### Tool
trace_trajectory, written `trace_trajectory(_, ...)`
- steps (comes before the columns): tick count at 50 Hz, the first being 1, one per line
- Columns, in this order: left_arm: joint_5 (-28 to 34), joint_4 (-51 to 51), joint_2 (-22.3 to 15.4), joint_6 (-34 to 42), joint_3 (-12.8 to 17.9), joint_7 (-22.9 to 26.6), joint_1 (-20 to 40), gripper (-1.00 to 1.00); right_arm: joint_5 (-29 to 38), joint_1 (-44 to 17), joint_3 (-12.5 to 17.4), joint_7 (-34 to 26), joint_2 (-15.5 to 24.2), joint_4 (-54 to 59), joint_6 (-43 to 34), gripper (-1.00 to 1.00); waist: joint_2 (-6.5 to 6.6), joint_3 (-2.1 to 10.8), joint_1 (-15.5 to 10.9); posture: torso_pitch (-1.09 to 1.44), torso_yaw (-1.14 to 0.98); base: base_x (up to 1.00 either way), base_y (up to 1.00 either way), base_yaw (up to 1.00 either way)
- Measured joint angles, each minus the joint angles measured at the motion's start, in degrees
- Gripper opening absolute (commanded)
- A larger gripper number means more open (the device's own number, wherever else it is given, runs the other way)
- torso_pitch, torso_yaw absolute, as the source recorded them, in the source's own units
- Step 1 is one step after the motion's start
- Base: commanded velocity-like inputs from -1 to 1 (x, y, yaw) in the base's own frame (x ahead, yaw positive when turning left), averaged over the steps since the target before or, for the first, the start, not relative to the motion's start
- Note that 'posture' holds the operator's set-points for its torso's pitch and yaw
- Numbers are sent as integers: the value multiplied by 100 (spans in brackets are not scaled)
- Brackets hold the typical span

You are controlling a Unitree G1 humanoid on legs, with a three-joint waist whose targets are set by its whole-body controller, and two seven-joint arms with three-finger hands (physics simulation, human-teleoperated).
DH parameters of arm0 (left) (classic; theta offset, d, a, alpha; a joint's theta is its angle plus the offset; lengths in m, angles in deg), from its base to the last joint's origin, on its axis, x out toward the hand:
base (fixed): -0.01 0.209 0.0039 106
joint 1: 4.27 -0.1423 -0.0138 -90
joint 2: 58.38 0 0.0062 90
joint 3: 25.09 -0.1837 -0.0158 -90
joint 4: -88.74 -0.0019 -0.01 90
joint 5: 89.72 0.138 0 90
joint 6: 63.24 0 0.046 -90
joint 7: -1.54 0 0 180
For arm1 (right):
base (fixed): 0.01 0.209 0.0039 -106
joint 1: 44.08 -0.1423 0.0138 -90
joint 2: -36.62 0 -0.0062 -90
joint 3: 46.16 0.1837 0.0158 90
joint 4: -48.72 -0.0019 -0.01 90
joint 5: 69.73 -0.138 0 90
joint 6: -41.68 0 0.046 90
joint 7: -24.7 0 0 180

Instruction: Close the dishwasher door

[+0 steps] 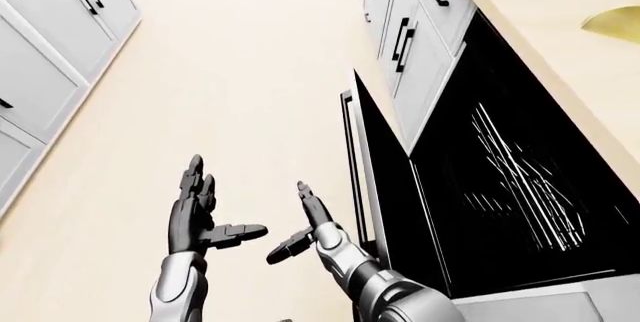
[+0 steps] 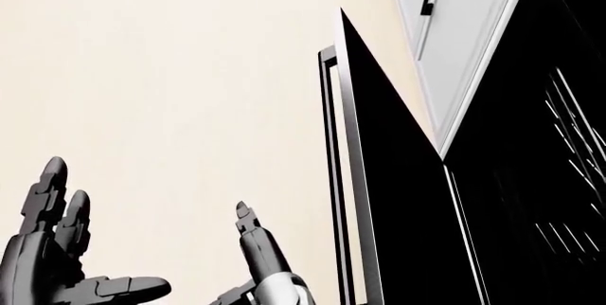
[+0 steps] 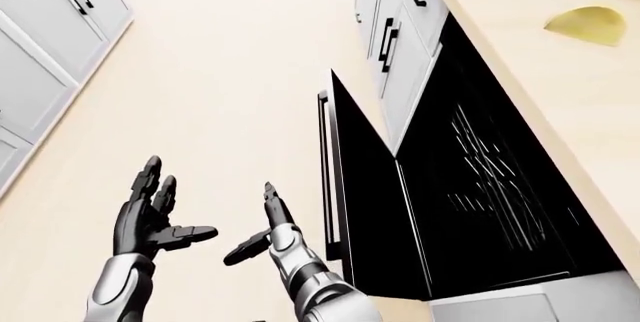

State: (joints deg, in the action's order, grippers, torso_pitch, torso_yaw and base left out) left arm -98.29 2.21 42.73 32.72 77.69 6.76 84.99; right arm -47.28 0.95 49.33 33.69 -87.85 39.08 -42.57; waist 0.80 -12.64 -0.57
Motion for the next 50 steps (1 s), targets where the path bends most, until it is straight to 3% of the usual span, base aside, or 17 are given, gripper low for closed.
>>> trace_trajectory(50, -64, 109, -7, 120, 52, 18, -12, 100, -250, -102, 248, 277, 63, -12, 40, 100, -81, -717, -23, 58, 0, 0, 0, 0)
